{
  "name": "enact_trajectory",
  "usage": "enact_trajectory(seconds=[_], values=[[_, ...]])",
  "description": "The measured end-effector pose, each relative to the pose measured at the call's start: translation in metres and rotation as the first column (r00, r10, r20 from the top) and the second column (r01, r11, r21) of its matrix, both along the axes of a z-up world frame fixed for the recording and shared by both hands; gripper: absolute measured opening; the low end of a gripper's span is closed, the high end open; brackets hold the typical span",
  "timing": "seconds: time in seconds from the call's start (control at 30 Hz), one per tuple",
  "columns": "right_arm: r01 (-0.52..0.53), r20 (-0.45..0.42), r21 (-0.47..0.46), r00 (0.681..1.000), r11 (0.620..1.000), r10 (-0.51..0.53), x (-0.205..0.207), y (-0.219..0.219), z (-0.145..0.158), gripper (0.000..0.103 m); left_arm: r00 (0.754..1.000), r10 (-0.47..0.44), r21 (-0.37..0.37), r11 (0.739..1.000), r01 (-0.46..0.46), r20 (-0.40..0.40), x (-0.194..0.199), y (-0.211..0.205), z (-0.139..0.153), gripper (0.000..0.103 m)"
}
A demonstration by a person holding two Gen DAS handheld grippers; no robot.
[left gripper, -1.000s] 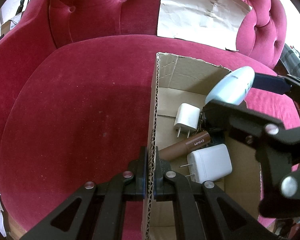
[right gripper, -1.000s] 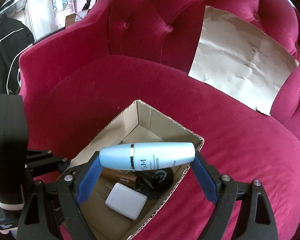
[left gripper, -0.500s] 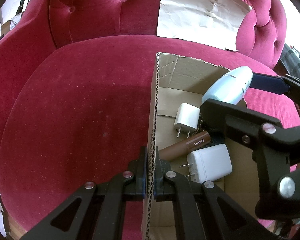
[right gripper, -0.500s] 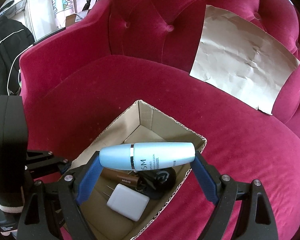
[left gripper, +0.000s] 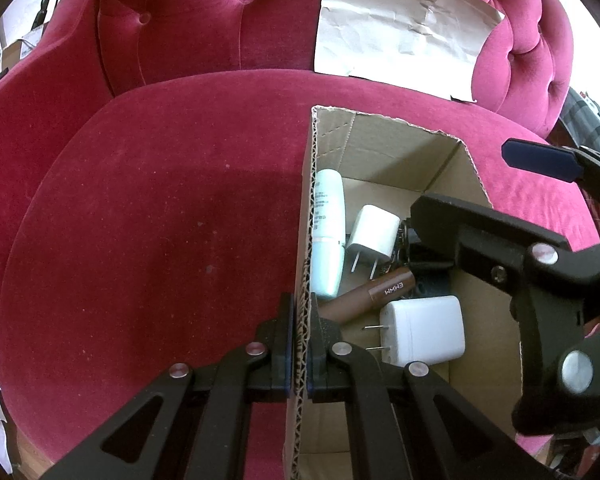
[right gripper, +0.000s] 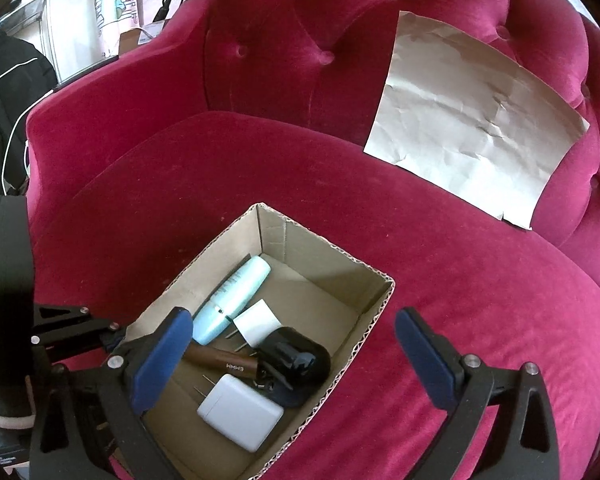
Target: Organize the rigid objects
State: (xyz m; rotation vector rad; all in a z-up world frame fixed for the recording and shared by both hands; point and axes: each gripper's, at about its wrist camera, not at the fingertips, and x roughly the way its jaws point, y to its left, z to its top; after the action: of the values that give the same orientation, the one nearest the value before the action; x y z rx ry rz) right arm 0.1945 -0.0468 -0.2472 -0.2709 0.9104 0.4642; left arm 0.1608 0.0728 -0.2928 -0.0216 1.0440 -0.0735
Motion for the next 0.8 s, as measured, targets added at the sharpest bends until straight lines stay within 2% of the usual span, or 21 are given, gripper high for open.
enact_trajectory(seconds=[0.8], values=[[0.093,-0.017,0.009,0.996,0.996,-0.093,0.004,-0.025,0.002,0.103,1.000,0.005,0.014,1.000,-0.005,-0.006,0.002,-0.004,0.001,0.004]])
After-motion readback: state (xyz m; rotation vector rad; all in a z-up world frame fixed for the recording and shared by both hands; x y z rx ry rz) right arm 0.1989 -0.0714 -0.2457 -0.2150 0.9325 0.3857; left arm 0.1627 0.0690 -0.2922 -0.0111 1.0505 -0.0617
